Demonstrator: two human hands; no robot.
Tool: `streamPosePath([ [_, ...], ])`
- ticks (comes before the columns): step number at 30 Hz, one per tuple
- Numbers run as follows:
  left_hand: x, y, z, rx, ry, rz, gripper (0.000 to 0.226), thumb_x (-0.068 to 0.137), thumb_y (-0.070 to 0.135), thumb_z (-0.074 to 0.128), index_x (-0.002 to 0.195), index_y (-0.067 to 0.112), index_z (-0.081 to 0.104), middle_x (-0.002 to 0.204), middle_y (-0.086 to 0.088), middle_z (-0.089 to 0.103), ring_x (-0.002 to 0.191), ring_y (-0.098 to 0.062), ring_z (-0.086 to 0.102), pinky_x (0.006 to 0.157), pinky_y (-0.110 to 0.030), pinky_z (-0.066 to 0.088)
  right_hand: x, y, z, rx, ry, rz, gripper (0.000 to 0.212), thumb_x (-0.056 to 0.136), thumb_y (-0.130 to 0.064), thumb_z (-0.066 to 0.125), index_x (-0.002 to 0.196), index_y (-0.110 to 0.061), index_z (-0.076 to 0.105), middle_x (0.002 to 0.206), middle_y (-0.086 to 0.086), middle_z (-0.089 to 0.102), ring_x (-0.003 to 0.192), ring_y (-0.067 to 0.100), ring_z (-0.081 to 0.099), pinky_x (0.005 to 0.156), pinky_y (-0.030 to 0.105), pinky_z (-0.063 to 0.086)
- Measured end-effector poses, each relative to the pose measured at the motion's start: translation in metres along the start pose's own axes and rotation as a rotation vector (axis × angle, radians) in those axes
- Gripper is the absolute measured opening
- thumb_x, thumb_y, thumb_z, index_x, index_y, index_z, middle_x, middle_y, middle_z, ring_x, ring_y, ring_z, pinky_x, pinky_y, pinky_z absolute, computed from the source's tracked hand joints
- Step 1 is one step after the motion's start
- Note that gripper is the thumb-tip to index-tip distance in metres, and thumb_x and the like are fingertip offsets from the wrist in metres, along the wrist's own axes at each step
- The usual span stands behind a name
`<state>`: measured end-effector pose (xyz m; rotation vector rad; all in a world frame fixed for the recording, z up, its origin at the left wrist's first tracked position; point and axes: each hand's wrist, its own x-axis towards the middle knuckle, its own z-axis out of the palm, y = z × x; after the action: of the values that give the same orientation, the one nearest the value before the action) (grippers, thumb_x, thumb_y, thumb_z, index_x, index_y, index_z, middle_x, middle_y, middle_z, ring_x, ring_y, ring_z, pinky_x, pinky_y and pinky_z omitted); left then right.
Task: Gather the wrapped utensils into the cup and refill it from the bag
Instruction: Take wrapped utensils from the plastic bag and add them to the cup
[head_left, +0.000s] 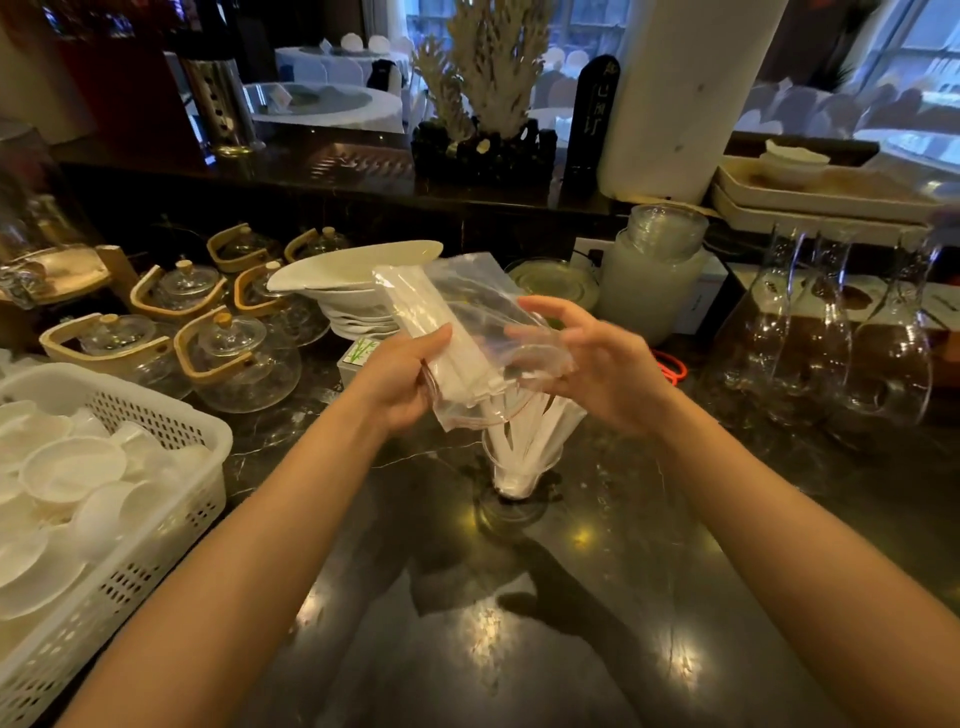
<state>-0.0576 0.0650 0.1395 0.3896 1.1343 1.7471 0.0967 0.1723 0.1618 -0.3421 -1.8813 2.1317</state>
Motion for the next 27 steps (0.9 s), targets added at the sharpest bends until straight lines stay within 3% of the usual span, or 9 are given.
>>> streamPosePath([
  [1, 0.003, 0.003, 0.003, 0.044, -0.011, 0.004, 0.034, 0.09, 0.007, 0.043, 0.124, 0.002, 0.04, 0.101, -0.013, 0.063, 0.078, -0.018, 0.069, 0.064, -0.032, 0.058, 0.002, -0.001, -0.006, 0.027, 0.045, 0.02, 0.033, 0.075, -0.03, 0.055, 0.107, -0.028, 0.051, 0.121, 0.005, 0.052, 0.096, 0.017, 0.062, 0.08, 0.033, 0.053],
  [3, 0.012, 0.005, 0.01, 0.145, -0.043, 0.006, 0.036, 0.091, 0.006, 0.041, 0.126, 0.004, 0.038, 0.102, -0.01, 0.063, 0.082, -0.018, 0.067, 0.066, -0.033, 0.056, 0.01, -0.001, -0.016, 0.006, 0.162, 0.06, 0.031, 0.083, -0.031, 0.054, 0.111, -0.022, 0.044, 0.113, 0.004, 0.054, 0.09, 0.015, 0.064, 0.066, 0.028, 0.058],
  [8, 0.034, -0.002, 0.03, 0.418, -0.108, 0.152, 0.043, 0.091, 0.005, 0.04, 0.133, 0.012, 0.031, 0.114, -0.006, 0.054, 0.097, -0.018, 0.057, 0.066, -0.025, 0.054, 0.033, 0.003, -0.032, -0.247, 0.239, 0.14, 0.071, 0.078, -0.024, 0.067, 0.134, -0.023, 0.023, 0.107, 0.0, 0.057, 0.086, 0.016, 0.066, 0.057, 0.022, 0.056],
  [10, 0.044, -0.007, 0.032, 0.462, -0.119, 0.163, 0.048, 0.09, 0.006, 0.042, 0.135, 0.013, 0.028, 0.126, -0.011, 0.05, 0.108, -0.024, 0.055, 0.076, -0.032, 0.053, 0.039, 0.007, -0.036, -0.307, 0.254, 0.123, 0.075, 0.077, -0.022, 0.068, 0.136, -0.025, 0.021, 0.107, 0.001, 0.058, 0.081, 0.013, 0.068, 0.057, 0.02, 0.056],
  [15, 0.062, -0.019, 0.034, 0.511, -0.094, 0.182, 0.053, 0.087, 0.011, 0.049, 0.135, 0.021, 0.028, 0.131, -0.015, 0.048, 0.112, -0.031, 0.054, 0.093, -0.053, 0.047, 0.046, 0.019, -0.047, -0.398, 0.314, 0.01, 0.07, 0.076, -0.015, 0.069, 0.132, -0.022, 0.028, 0.095, -0.004, 0.06, 0.072, 0.006, 0.067, 0.053, 0.013, 0.052],
  [20, 0.074, -0.036, 0.036, 0.569, -0.151, 0.248, 0.047, 0.085, 0.016, 0.052, 0.127, 0.026, 0.032, 0.125, -0.012, 0.052, 0.109, -0.023, 0.056, 0.087, -0.04, 0.052, 0.048, 0.036, -0.054, -0.448, 0.35, -0.054, 0.062, 0.079, -0.005, 0.064, 0.131, -0.016, 0.032, 0.097, -0.006, 0.059, 0.084, 0.009, 0.063, 0.061, 0.016, 0.055],
  [24, 0.082, -0.045, 0.031, 0.611, -0.175, 0.254, 0.041, 0.086, 0.018, 0.051, 0.122, 0.03, 0.035, 0.125, -0.009, 0.052, 0.112, -0.022, 0.055, 0.092, -0.041, 0.049, 0.05, 0.047, -0.053, -0.458, 0.386, -0.08, 0.048, 0.079, -0.002, 0.063, 0.119, -0.014, 0.041, 0.102, 0.001, 0.06, 0.088, 0.013, 0.062, 0.057, 0.013, 0.054],
  [27, 0.085, -0.045, 0.027, 0.617, -0.169, 0.252, 0.044, 0.086, 0.018, 0.051, 0.126, 0.027, 0.034, 0.124, -0.007, 0.052, 0.112, -0.021, 0.055, 0.095, -0.045, 0.048, 0.053, 0.048, -0.051, -0.48, 0.397, -0.098, 0.044, 0.079, -0.003, 0.064, 0.115, -0.016, 0.043, 0.099, -0.004, 0.059, 0.087, 0.008, 0.061, 0.057, 0.01, 0.053],
])
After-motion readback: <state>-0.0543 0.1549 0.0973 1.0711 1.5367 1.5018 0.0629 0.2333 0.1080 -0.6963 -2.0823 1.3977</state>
